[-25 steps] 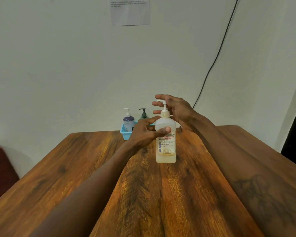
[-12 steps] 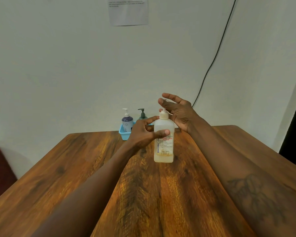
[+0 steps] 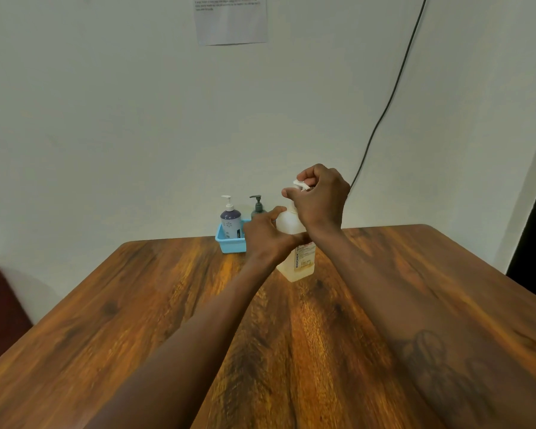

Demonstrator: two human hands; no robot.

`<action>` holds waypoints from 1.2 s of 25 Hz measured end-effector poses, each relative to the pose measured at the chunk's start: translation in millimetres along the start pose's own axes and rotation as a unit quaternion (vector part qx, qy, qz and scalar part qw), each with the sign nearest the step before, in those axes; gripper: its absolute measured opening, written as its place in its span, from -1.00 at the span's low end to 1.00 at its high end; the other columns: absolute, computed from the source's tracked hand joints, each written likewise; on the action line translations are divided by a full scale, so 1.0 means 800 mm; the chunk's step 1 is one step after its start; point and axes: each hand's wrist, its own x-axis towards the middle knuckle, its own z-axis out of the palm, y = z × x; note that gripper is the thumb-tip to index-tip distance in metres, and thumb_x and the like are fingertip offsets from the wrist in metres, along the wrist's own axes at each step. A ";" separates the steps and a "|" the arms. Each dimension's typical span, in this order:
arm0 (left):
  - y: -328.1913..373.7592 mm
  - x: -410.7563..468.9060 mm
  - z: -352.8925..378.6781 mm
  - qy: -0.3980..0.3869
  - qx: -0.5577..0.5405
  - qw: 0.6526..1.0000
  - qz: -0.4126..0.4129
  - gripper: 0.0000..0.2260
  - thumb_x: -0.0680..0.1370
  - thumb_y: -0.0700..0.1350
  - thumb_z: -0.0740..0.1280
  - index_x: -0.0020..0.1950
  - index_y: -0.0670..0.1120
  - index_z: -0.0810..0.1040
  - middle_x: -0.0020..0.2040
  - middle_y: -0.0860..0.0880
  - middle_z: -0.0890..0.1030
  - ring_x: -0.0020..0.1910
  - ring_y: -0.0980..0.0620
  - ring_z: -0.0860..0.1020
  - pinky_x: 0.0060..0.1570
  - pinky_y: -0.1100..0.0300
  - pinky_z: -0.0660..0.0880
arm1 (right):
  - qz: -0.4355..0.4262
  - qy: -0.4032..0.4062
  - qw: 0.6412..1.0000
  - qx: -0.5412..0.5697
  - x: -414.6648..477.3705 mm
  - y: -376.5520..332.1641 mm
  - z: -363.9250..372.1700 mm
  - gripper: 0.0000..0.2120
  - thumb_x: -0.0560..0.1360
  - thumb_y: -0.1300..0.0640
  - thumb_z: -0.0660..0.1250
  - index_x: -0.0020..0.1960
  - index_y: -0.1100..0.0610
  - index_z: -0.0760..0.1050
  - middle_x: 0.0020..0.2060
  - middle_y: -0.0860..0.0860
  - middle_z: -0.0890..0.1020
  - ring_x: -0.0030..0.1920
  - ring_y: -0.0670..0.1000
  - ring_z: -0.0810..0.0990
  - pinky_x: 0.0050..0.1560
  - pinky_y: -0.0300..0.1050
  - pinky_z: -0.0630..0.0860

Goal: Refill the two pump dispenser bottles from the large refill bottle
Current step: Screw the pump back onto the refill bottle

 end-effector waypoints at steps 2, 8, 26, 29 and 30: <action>0.000 0.003 0.007 0.013 -0.018 1.000 -0.003 -0.38 0.30 0.13 0.62 0.29 -0.08 0.64 0.15 -0.06 0.72 0.00 -0.02 0.71 -0.07 0.13 0.67 | -0.022 0.004 0.999 0.028 -0.002 0.003 -0.001 -0.61 0.29 0.14 0.68 0.05 0.09 0.63 -0.08 0.01 0.64 -0.18 -0.14 0.56 -0.19 -0.50 0.45; -0.004 0.019 0.030 -0.024 0.013 0.999 0.037 -0.38 0.29 0.17 0.62 0.28 -0.06 0.64 0.14 -0.04 0.71 -0.02 0.02 0.68 -0.11 0.24 0.60 | -0.081 0.083 0.993 0.022 0.001 0.038 -0.011 -0.75 0.35 0.22 0.60 0.00 0.12 0.66 -0.24 -0.04 0.67 -0.24 -0.11 0.62 -0.14 -0.21 0.64; -0.023 0.185 0.238 -0.180 -0.141 0.972 -0.046 -0.33 0.32 0.12 0.64 0.37 0.05 0.53 0.28 0.01 0.65 0.21 0.00 0.63 0.20 0.05 0.61 | 0.100 -0.152 0.983 0.035 0.182 0.234 0.007 -0.82 0.56 -0.02 0.44 0.00 0.08 0.72 -0.15 -0.04 0.74 -0.11 -0.07 0.69 -0.09 -0.26 0.56; -0.020 0.219 0.280 -0.187 -0.137 0.970 -0.068 -0.33 0.36 0.13 0.62 0.41 0.07 0.47 0.32 0.07 0.58 0.20 0.11 0.56 0.12 0.32 0.53 | 0.130 -0.193 0.973 -0.003 0.222 0.274 0.016 -0.74 0.53 -0.13 0.45 0.03 0.05 0.69 -0.13 -0.08 0.71 -0.12 -0.12 0.66 -0.13 -0.27 0.51; -0.021 0.229 0.293 -0.189 -0.140 0.969 -0.077 -0.32 0.37 0.12 0.62 0.42 0.08 0.45 0.32 0.10 0.57 0.18 0.14 0.53 0.06 0.42 0.48 | 0.139 -0.202 0.969 -0.023 0.232 0.290 0.019 -0.68 0.50 -0.18 0.47 0.06 0.05 0.69 -0.12 -0.09 0.71 -0.12 -0.14 0.65 -0.14 -0.30 0.49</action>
